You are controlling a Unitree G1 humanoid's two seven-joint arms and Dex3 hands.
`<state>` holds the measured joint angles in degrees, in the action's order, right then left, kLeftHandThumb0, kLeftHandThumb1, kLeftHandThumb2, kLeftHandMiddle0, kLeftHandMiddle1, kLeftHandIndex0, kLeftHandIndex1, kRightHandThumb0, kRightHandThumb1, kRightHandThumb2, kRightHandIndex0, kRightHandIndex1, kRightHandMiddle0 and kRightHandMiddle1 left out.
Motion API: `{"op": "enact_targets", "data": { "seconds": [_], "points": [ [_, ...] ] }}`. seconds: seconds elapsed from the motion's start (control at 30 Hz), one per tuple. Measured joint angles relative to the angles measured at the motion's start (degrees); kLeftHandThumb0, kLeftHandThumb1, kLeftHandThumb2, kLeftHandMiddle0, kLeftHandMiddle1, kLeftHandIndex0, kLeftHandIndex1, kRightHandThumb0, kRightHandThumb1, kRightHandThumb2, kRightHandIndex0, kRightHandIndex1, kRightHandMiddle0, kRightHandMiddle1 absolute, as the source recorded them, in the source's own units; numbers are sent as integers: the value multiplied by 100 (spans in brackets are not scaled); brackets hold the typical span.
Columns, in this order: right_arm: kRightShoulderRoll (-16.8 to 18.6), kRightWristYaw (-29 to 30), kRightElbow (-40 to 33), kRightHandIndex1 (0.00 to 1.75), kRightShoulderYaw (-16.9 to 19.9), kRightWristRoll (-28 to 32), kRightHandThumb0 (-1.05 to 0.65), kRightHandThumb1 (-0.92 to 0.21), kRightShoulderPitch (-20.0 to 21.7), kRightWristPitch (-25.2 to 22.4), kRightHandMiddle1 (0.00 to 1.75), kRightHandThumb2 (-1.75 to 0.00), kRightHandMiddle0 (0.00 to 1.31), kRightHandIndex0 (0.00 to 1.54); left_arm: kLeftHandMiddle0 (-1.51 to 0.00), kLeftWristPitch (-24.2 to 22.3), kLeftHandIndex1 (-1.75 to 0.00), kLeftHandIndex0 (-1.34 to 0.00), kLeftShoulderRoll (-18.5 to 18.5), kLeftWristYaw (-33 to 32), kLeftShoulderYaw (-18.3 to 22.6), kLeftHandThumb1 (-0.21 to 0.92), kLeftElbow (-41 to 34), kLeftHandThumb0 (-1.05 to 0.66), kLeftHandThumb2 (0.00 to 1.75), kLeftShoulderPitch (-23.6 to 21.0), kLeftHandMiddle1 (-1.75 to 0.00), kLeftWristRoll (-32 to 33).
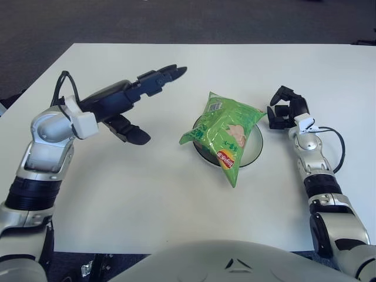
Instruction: Put the snack into the plate.
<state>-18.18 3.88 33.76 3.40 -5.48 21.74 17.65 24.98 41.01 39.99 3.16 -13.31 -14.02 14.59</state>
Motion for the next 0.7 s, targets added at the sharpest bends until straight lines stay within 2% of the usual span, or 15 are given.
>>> {"op": "enact_targets", "data": {
  "seconds": [0.13, 0.27, 0.43, 0.5, 0.6, 0.7],
  "points": [
    [7, -8, 0, 175, -2, 0, -51, -24, 3, -13, 175, -141, 68, 131, -7, -7, -17, 0, -292, -286, 167, 89, 168, -101, 31, 281, -3, -76],
    [11, -19, -4, 175, 2, 4, -51, -24, -7, -11, 175, -141, 68, 131, -11, 164, -23, 0, -736, -906, 399, 90, 743, -101, 32, 670, -5, -537],
    [-13, -28, -76, 175, 41, 13, -51, -25, -3, -9, 175, -140, 67, 130, -20, 664, -35, 0, -1127, -1358, 536, 92, 2029, -100, 36, 735, -10, -821],
    [-11, -34, -95, 175, 54, 23, -51, -25, -19, -35, 175, -140, 67, 130, -24, 855, -41, 0, -1396, -1514, 617, 91, 2532, -97, 36, 668, -13, -713],
    [-9, -37, -97, 175, 71, 33, -51, -26, -32, -56, 175, -139, 67, 129, -28, 891, -48, 0, -1867, -1587, 724, 89, 3087, -92, 34, 509, -16, -278],
    [15, -51, -104, 175, 68, 32, -51, -26, -26, -86, 175, -138, 66, 128, -30, 778, -50, 0, -2062, -1402, 771, 89, 3404, -90, 34, 306, -17, 137]
  ]
}}
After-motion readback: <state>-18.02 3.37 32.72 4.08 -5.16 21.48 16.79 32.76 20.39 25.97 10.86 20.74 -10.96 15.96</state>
